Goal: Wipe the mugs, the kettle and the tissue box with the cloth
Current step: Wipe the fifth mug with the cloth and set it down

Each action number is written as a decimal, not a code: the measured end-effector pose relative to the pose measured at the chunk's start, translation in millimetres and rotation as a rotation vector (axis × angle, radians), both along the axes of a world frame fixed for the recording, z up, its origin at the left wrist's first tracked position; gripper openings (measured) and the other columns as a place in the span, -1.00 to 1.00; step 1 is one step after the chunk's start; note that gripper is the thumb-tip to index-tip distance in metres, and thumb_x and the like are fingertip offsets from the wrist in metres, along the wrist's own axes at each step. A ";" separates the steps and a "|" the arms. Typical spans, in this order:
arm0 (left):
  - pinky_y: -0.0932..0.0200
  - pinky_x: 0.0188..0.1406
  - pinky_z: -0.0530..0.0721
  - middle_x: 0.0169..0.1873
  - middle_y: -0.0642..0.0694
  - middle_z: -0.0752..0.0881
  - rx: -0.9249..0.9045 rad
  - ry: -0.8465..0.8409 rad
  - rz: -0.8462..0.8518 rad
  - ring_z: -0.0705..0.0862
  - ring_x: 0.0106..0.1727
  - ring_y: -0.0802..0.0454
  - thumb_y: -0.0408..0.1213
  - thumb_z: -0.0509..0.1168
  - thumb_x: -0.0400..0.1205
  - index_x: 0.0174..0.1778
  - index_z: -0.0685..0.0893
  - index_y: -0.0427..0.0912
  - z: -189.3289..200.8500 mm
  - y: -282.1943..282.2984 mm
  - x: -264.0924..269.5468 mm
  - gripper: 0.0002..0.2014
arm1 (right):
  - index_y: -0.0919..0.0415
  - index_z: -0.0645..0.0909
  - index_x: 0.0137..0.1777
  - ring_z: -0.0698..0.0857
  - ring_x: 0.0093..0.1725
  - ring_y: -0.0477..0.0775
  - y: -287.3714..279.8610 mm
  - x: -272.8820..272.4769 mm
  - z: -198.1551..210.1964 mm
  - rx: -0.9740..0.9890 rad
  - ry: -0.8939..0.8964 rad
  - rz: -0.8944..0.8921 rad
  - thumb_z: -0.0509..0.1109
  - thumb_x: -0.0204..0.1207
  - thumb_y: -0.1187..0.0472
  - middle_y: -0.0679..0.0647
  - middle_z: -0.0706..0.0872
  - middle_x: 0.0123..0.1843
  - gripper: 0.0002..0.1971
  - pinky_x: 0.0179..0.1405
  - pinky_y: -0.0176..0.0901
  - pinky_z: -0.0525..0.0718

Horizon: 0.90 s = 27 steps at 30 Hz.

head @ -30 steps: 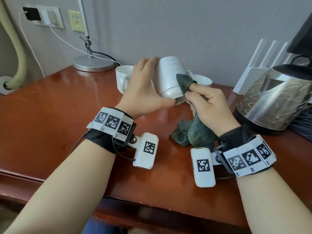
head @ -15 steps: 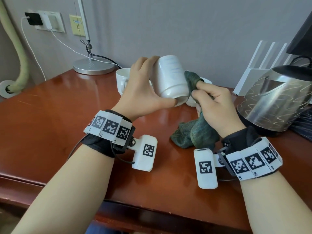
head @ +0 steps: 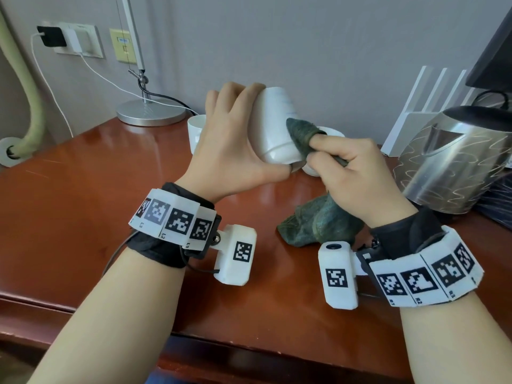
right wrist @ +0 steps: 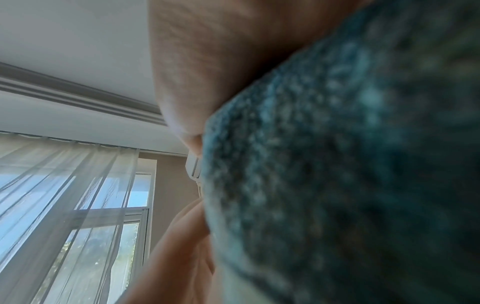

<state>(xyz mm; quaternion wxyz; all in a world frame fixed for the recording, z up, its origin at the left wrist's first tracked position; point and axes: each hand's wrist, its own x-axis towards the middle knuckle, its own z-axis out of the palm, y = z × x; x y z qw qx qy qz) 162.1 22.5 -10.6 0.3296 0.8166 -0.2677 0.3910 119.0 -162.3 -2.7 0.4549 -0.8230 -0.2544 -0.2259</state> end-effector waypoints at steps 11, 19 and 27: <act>0.54 0.16 0.18 0.10 -0.11 0.41 0.008 -0.051 -0.042 0.36 0.11 -0.08 0.21 0.42 0.20 0.39 0.52 -0.41 3.8 2.8 -6.7 -0.05 | 0.25 0.47 -0.44 0.24 -0.51 -0.12 -6.2 0.3 3.7 0.030 -0.038 -0.057 0.22 0.53 0.48 -0.05 0.25 -0.54 -0.69 -0.50 -0.27 0.21; 0.60 0.18 0.15 0.11 -0.07 0.41 0.075 -0.022 -0.118 0.37 0.09 -0.08 0.11 0.46 0.18 0.41 0.51 -0.39 1.3 0.4 -7.5 -0.07 | -0.09 0.61 -0.43 0.28 -0.57 -0.10 -0.3 -3.9 2.0 -0.087 -0.055 -0.025 0.25 0.47 0.31 -0.09 0.31 -0.61 -0.67 -0.52 -0.30 0.25; 0.42 0.21 0.27 0.13 -0.06 0.41 0.016 -0.038 -0.139 0.30 0.08 0.13 0.10 0.44 0.20 0.40 0.50 -0.41 2.7 2.5 -7.9 -0.09 | 0.07 0.74 -0.33 0.38 -0.52 0.25 -3.9 -7.7 5.4 -0.007 -0.015 0.084 0.24 0.46 0.44 0.12 0.37 -0.62 -0.66 -0.55 -0.09 0.31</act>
